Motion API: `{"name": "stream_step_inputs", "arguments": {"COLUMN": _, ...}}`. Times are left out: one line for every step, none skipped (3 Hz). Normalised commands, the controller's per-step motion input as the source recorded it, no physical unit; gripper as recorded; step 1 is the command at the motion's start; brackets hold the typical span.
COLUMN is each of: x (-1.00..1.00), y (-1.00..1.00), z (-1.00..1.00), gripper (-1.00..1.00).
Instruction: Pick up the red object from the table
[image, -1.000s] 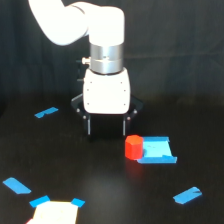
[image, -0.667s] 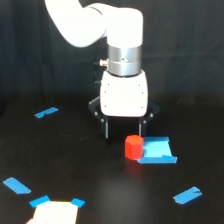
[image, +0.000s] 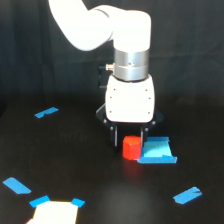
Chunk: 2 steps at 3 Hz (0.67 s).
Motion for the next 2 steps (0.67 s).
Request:
{"name": "stream_step_inputs", "arguments": {"x": -1.0, "y": -0.15, "z": 0.61, "gripper": -1.0}}
{"name": "stream_step_inputs", "arguments": {"x": -1.0, "y": -0.3, "z": 1.0, "gripper": -1.0}}
